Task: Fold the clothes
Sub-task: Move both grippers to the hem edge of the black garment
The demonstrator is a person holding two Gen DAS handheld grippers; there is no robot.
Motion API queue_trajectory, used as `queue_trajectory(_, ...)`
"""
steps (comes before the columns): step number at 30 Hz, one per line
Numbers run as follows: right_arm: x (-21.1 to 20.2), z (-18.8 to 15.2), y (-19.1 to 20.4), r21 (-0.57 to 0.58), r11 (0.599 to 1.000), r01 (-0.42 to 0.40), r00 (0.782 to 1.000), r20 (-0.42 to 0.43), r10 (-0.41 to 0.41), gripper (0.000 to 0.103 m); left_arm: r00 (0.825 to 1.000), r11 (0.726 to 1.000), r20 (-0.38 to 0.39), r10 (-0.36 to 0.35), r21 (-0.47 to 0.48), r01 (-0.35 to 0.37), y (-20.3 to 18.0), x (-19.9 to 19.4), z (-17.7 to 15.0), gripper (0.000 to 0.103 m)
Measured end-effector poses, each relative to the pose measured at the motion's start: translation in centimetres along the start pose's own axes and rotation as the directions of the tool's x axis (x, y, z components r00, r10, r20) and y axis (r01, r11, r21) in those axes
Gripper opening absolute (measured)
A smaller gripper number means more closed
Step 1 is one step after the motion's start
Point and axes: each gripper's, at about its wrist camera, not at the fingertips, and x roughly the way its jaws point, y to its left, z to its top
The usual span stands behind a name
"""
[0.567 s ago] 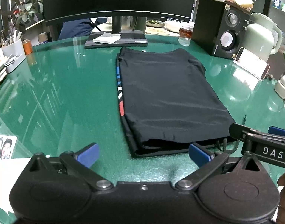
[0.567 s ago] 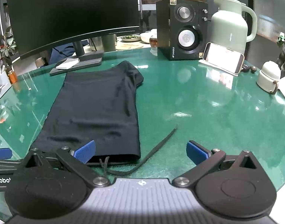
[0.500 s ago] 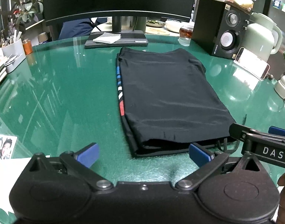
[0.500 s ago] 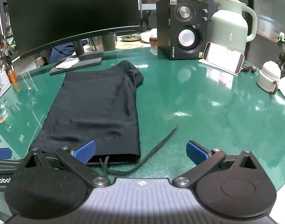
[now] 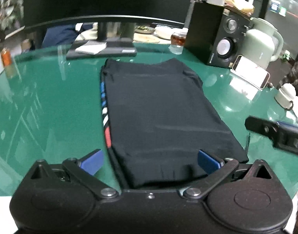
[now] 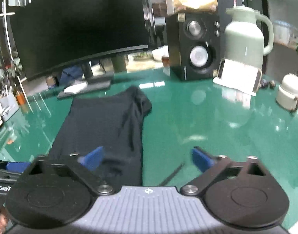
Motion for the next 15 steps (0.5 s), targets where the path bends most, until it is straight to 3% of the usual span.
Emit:
queue_trajectory(1,0.4,0.2,0.0,-0.009,1.000,0.008,1.000,-0.009,-0.008,0.043,1.000,1.000,-0.004,-0.001,0.007,0.001,-0.1,0.3,0.2,0.102)
queue_trajectory(3,1.1,0.6,-0.5,0.011,1.000,-0.013,0.999,-0.029,0.014,0.034,1.000,1.000,0.004,-0.016,0.009,0.016,-0.2,0.7,0.3,0.099)
queue_trajectory(4,1.4,0.7,-0.6,0.020,1.000,-0.024,0.999,-0.036,0.025,0.033,1.000,1.000,0.010,-0.021,0.013,0.021,-0.2,0.8,0.2,0.097)
queue_trajectory(6,1.5,0.7,-0.4,0.010,0.999,-0.046,0.998,-0.031,0.046,0.033,1.000,1.000,0.005,-0.018,0.025,0.018,-0.2,1.2,0.0,0.080)
queue_trajectory(8,1.6,0.6,0.1,-0.006,0.998,-0.064,0.998,-0.028,0.064,0.033,1.000,0.999,-0.010,-0.018,0.032,0.019,0.1,1.5,-0.2,0.072)
queue_trajectory(15,1.9,0.3,1.0,-0.014,0.995,-0.100,0.994,-0.047,0.100,0.034,1.000,1.000,-0.015,-0.025,0.003,0.025,1.7,0.2,-1.0,0.071)
